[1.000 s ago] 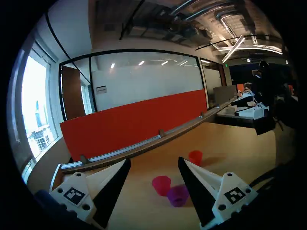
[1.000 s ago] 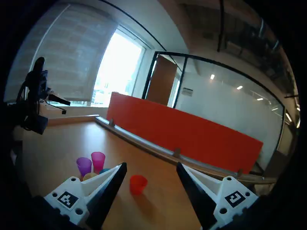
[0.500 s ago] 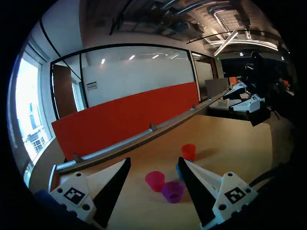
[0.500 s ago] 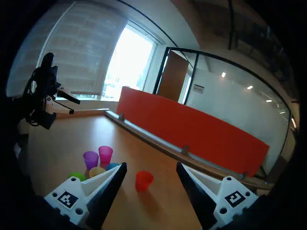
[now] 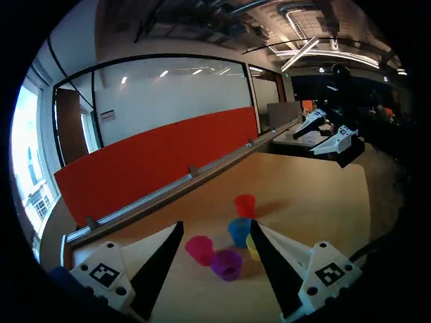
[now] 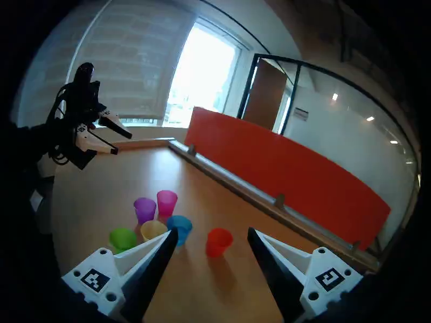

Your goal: Pour water

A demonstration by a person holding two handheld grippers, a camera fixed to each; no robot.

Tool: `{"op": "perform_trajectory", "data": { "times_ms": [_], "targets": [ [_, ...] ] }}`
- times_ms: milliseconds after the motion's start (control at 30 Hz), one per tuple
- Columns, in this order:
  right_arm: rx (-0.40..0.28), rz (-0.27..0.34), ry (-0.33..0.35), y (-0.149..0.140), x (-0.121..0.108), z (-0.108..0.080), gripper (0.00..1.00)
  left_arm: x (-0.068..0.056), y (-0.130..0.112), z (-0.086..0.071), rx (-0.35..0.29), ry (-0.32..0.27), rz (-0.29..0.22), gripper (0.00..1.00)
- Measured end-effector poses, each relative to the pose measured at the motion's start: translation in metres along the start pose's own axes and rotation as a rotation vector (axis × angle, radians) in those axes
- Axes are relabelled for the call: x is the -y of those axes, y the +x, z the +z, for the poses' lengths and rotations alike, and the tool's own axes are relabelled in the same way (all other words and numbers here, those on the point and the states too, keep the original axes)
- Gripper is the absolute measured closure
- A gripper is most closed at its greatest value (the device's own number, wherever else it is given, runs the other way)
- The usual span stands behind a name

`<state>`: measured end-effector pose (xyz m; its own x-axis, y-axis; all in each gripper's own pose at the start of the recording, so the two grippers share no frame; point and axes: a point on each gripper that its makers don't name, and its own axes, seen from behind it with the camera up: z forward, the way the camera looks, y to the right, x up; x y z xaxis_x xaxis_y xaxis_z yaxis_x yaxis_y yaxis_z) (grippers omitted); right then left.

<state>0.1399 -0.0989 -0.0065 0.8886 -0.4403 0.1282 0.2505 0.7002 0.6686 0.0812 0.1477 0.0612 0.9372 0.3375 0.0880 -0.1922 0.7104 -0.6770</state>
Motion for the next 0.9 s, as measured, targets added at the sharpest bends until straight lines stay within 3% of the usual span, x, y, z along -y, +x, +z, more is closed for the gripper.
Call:
{"op": "perform_trajectory", "data": {
  "times_ms": [367,667,900],
  "targets": [
    [0.056,0.034,0.086,-0.010,0.017,0.002,0.00,-0.029,-0.018,0.007,0.042,-0.103,0.020,0.09],
    [0.096,0.046,0.118,-0.018,0.022,0.002,0.00,-0.054,-0.035,0.004,0.076,-0.189,0.022,0.09],
    [0.101,0.042,0.117,-0.019,0.022,0.003,0.00,-0.065,-0.046,0.005,0.110,-0.233,0.007,0.09]
  ]
}}
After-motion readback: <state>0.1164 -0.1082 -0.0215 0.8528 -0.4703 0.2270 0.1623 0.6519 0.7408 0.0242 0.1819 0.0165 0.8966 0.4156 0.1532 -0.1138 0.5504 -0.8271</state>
